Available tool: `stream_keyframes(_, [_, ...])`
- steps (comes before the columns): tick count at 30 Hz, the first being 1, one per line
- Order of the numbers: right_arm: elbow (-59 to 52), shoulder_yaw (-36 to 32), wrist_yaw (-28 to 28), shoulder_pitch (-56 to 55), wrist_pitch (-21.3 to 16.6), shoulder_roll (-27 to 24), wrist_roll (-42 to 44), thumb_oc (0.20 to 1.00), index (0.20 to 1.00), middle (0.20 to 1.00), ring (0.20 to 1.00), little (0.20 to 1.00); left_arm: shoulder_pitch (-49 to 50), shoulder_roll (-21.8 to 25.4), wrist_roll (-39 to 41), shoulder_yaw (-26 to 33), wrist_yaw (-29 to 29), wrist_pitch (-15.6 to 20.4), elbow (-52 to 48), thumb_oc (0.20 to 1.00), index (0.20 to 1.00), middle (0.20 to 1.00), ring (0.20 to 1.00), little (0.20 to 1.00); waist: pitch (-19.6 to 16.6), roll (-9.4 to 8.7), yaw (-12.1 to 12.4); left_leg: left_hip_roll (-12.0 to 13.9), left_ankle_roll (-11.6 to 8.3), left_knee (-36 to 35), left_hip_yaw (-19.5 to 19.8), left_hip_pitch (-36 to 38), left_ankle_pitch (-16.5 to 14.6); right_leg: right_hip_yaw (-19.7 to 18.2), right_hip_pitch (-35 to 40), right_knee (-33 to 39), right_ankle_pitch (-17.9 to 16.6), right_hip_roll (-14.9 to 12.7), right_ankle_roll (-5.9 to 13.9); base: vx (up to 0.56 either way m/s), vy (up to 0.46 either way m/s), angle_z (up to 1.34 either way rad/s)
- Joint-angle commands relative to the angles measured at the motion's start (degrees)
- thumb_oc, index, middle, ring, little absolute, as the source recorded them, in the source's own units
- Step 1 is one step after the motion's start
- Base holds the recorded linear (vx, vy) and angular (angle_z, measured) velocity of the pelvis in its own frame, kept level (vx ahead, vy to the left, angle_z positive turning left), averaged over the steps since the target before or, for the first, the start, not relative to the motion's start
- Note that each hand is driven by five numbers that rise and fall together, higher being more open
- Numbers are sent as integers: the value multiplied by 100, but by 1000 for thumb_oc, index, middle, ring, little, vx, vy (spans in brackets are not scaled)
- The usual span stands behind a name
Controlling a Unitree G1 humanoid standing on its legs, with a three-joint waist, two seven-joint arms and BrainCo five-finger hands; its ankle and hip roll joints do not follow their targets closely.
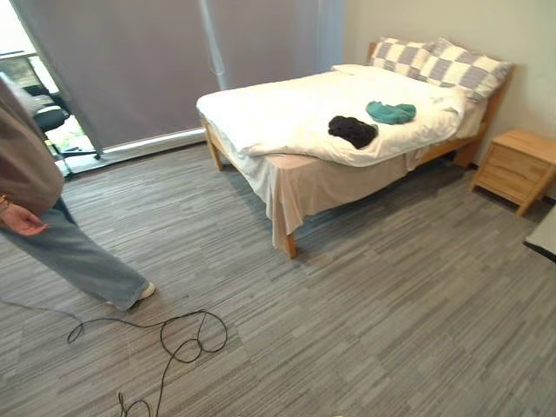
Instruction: Tidy up the quilt and then pick up the clothes from the bed and put them into the laundry hamper.
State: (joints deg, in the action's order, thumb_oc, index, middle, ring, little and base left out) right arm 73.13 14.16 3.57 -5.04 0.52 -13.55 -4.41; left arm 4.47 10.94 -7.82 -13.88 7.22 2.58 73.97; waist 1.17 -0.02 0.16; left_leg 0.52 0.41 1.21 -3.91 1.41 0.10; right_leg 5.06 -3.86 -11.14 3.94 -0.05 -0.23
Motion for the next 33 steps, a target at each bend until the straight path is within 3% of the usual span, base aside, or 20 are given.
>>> stream_keyframes(1, [-27,44,102,560,-55,29,3,1000,1000,1000,1000,1000,-560,93,-266,3,147,109,93,1000,1000,1000,1000,1000,718,-180,-110,118,-354,-621,-54,487,-255,46,1045,1614,-131,-486,891,24,18,-5])
stream_keyframes(17, [-9,-45,108,679,19,35,76,1000,1000,1000,1000,1000,-695,153,-368,-136,65,70,70,1000,1000,1000,1000,1000,850,-175,-162,13,-228,-621,-81,369,-350,-64,863,1498,-116,-579,952,46,53,-2])
stream_keyframes(19, [-41,-117,108,723,25,33,143,1000,1000,1000,1000,1000,-767,214,-359,-143,54,44,52,1000,1000,1000,1000,1000,908,-194,-142,9,-161,-621,-88,342,-379,-111,539,848,-11,-569,980,37,76,-5])
stream_keyframes(21, [-111,-209,99,791,29,34,243,1000,1000,1000,1000,1000,-828,287,-355,-79,49,-7,50,1000,1000,1000,1000,1000,1028,-199,-125,17,-73,-621,-149,415,-485,-50,14,-206,-104,-580,1208,92,104,-19])
stream_keyframes(22, [-149,-287,90,811,63,7,305,1000,1000,1000,1000,1000,-827,307,-363,-38,63,-77,94,1000,1000,1000,1000,1000,1201,-158,-193,38,5,-621,-215,673,-585,60,-554,-1314,-732,-698,1440,132,99,-40])
stream_keyframes(25, [-192,-390,90,787,52,-5,390,1000,1000,1000,1000,1000,-833,334,-346,-7,57,-101,133,1000,1000,1000,1000,1000,1275,-67,-241,126,29,-621,-228,892,-681,260,-940,-2002,-721,-771,1423,243,71,-19])
stream_keyframes(26, [-194,-449,100,757,42,-19,452,1000,1000,1000,1000,1000,-845,334,-320,9,51,-95,130,1000,1000,1000,1000,1000,1290,-39,-308,130,17,-621,-209,1011,-763,369,-1137,-1982,-666,-755,1344,396,42,18])
stream_keyframes(29, [-162,-533,144,683,54,-38,563,1000,1000,1000,1000,1000,-900,335,-316,15,61,-80,100,1000,1000,1000,1000,1000,1358,-99,-461,64,-84,-621,-122,1266,-1049,518,-1188,-691,-531,-730,1238,525,-79,12])
stream_keyframes(30, [-73,-641,136,594,74,-17,623,1000,1000,1000,1000,1000,-960,318,-508,-19,56,-66,178,1000,1000,1000,1000,1000,1325,-136,-696,50,-246,-621,14,1588,-1357,503,-1381,1076,-846,-800,1298,933,-195,12])
stream_keyframes(32, [-36,-671,126,539,64,-6,626,1000,1000,1000,1000,1000,-960,298,-593,-23,58,-49,210,1000,1000,1000,1000,1000,1323,-63,-801,126,-289,-621,27,1790,-1512,374,-1392,1373,-916,-729,1351,736,-139,39])
stream_keyframes(33, [47,-661,101,440,61,-6,594,1000,1000,1000,1000,1000,-958,286,-637,-41,46,2,255,1000,1000,1000,1000,1000,1240,-17,-890,156,-334,-621,148,2042,-1573,132,-1440,1348,-937,-663,1318,429,-75,33])
